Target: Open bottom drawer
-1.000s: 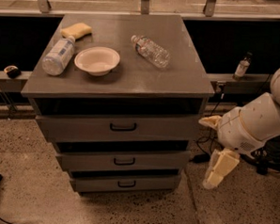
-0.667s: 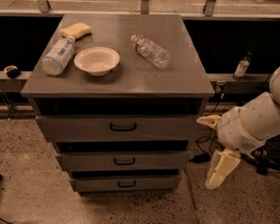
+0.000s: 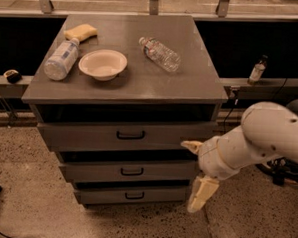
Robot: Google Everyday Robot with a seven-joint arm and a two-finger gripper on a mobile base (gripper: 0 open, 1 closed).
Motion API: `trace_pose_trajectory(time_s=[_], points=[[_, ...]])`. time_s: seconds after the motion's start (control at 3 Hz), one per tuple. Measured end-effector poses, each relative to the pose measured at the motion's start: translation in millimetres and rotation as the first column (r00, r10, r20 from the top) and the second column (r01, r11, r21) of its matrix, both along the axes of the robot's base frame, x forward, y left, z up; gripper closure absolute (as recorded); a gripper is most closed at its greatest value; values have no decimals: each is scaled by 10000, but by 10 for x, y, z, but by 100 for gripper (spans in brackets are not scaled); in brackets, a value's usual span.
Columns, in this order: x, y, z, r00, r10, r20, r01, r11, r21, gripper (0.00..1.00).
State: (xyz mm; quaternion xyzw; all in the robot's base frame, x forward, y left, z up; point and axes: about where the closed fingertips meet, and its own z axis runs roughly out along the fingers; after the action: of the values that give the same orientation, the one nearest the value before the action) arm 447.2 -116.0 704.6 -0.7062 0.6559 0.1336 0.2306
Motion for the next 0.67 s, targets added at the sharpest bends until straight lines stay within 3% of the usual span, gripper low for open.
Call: trace_pose_trajectory(time_s=[0.33,0.67], points=[[-129,74,-488,9968,199,779,-234,9988,441,0],[54,41,-470,9892,-46,1463,-10,9993,386,0]])
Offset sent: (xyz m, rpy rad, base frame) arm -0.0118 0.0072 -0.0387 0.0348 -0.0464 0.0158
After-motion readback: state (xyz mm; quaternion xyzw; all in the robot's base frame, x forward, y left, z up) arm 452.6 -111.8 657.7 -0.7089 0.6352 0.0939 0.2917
